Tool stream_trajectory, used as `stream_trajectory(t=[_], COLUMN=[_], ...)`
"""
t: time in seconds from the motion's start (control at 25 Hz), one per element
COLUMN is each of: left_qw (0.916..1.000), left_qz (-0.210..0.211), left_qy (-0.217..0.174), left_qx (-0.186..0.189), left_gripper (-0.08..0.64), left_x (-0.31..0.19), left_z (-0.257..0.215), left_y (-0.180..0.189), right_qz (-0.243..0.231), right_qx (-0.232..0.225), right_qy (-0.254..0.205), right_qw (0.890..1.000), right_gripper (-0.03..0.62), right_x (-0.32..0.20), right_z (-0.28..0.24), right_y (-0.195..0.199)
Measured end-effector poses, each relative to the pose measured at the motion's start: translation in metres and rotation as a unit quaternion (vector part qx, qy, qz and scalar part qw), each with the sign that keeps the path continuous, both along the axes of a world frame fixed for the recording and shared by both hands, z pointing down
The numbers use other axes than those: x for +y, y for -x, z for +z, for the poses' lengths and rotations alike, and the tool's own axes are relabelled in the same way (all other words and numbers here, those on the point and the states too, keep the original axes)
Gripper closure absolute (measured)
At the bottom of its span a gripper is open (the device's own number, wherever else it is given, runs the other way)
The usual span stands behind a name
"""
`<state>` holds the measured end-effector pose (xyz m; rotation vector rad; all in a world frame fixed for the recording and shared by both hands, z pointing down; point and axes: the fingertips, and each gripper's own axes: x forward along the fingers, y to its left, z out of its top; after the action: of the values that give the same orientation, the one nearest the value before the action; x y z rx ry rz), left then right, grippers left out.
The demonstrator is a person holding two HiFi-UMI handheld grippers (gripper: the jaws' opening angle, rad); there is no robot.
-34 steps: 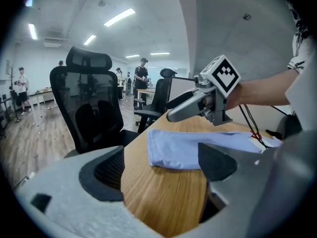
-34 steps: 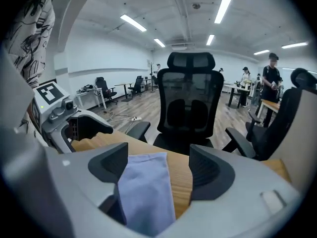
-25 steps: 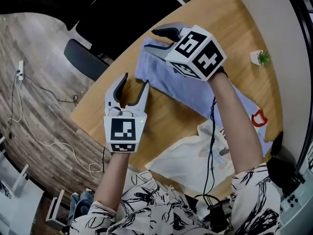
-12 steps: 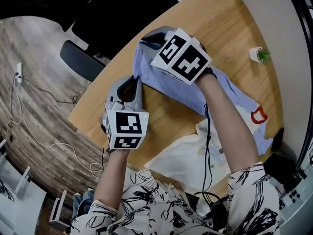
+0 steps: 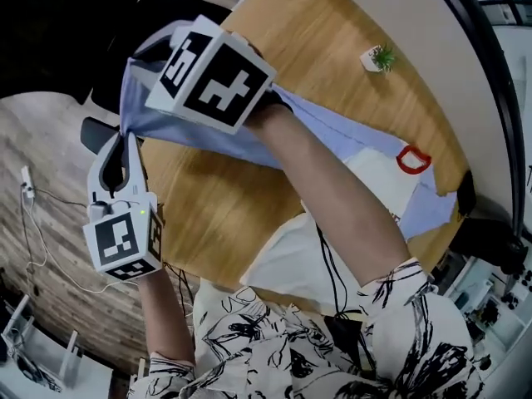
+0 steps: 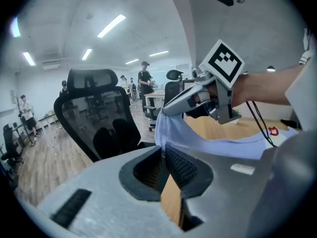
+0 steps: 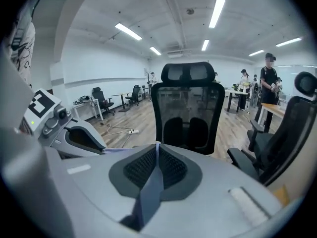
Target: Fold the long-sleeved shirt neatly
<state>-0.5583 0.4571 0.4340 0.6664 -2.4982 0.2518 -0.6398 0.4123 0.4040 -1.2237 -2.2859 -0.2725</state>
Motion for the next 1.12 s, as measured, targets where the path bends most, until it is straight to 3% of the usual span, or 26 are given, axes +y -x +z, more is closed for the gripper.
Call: stream_trajectory(t=[0.2,0.4,0.68,1.12], left_qw=[0.9993,0.9944,0.9777,0.9558], left_qz=[0.031,0.082,0.184,0.263], left_qy=[-0.012,-0.056,-0.086,-0.117], left_qx=[-0.020,-0.036,-0.055,-0.059], left_gripper=[0.528,0.528,0.528,0.528], left_x=[-0.012,-0.058,-0.154,-0.287], left_z=[-0.034,-0.069,-0.108,-0.147], left_y=[-0.001,-0.022,-0.087,-0.209], right_qz=[0.015,0.051,0.104,0.180], right_qx=[-0.014,-0.022,-0.060,-0.085], right_qy=[0.002,0.002,0.027,0.047], right_qw=[1.000,0.998,0.992,0.979], right_gripper=[0.565,0.565,0.565,0.565], right_x=[-0.011,-0.063,-0.155,-0.296], right_z=[-0.028,-0.060,-0.111,-0.143], right_y=[0.002,-0.024,-0.093,-0.217])
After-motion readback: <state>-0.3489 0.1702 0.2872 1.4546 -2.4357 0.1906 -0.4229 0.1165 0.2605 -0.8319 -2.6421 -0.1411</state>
